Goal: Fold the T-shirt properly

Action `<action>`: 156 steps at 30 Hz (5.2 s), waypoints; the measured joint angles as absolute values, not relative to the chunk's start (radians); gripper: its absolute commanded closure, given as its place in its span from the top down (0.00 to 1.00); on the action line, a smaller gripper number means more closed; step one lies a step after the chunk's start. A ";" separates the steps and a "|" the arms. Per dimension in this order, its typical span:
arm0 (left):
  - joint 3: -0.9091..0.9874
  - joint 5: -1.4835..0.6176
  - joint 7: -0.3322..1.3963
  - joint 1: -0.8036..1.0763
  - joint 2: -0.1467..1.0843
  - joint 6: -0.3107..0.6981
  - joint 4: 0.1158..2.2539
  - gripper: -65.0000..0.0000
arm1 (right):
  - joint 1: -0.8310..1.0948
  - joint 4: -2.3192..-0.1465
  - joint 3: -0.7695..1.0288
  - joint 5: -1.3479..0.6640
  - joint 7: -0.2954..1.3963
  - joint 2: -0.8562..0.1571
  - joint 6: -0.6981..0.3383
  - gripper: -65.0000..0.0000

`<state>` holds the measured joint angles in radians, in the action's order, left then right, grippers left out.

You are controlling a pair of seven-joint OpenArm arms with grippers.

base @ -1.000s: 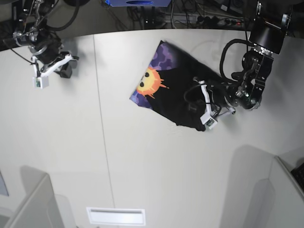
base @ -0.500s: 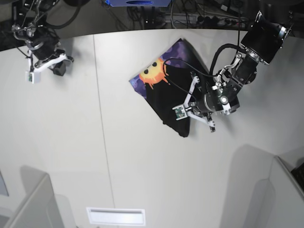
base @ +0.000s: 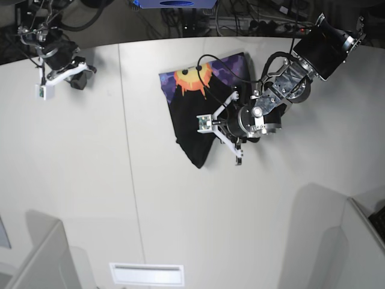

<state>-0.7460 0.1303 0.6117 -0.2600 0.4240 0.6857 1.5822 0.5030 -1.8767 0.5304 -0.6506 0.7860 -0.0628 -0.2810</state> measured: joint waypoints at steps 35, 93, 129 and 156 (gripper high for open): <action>-0.897 0.134 0.530 -0.344 0.382 0.682 1.522 0.00 | 0.549 -1.877 0.534 -0.644 0.780 -0.002 -0.281 0.00; 0.247 0.136 0.406 0.191 0.291 0.703 1.960 0.00 | 0.685 -1.986 0.529 -0.635 0.691 -0.210 -0.436 0.00; 0.402 0.149 -0.181 1.119 0.281 0.694 1.785 0.00 | 1.079 -1.978 0.439 -0.089 0.682 -0.198 -0.690 0.00; 0.225 0.131 -0.200 0.432 0.269 0.689 0.429 0.00 | 0.442 -0.785 0.032 0.052 0.415 -0.179 -0.677 0.00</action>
<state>0.2249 0.1314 -0.1997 0.4320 0.2691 0.6888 0.4286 0.4423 -0.7845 0.0319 0.0517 0.4152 -0.1795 -0.6765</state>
